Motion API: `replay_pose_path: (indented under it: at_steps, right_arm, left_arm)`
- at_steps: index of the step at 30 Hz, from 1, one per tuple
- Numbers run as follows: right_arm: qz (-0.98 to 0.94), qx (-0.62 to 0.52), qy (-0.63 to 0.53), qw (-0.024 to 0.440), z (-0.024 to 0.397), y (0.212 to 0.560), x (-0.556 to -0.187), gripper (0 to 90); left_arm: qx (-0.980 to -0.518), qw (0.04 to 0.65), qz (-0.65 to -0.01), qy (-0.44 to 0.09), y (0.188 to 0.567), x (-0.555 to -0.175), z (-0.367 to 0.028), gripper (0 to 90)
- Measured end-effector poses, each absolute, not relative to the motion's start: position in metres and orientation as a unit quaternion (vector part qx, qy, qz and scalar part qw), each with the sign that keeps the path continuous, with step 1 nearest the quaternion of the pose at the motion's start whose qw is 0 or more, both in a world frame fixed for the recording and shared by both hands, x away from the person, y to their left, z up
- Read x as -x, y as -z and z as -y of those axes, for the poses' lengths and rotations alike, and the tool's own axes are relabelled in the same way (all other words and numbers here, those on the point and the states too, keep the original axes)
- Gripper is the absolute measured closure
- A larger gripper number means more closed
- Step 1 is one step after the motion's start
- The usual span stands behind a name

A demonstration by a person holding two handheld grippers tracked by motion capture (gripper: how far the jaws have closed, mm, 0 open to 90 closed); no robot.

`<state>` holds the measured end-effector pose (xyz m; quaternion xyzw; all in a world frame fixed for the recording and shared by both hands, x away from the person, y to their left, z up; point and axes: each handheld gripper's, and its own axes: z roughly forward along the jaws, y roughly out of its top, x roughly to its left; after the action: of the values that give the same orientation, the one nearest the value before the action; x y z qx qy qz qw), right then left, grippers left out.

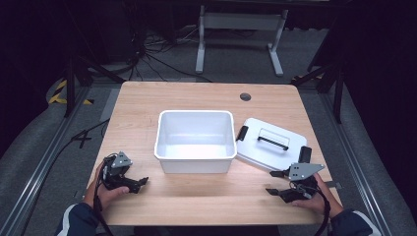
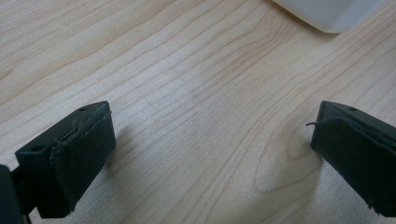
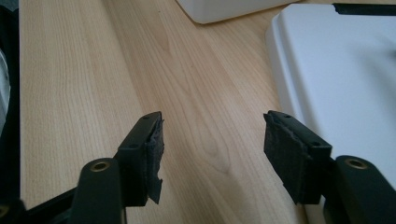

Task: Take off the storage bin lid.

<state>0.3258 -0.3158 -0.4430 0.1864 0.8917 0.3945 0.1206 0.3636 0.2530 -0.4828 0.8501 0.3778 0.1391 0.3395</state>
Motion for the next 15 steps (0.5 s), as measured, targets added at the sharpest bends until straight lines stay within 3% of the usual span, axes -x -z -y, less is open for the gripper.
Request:
replay_pose_path:
  at_steps: [15]
  right_arm:
    - [-0.893, -0.225, -0.370, 0.125, 0.318, 0.467, -0.325, 20.8]
  left_arm:
    - [-0.850, 0.343, -0.374, -0.141, 0.483, -0.365, -0.253, 0.2]
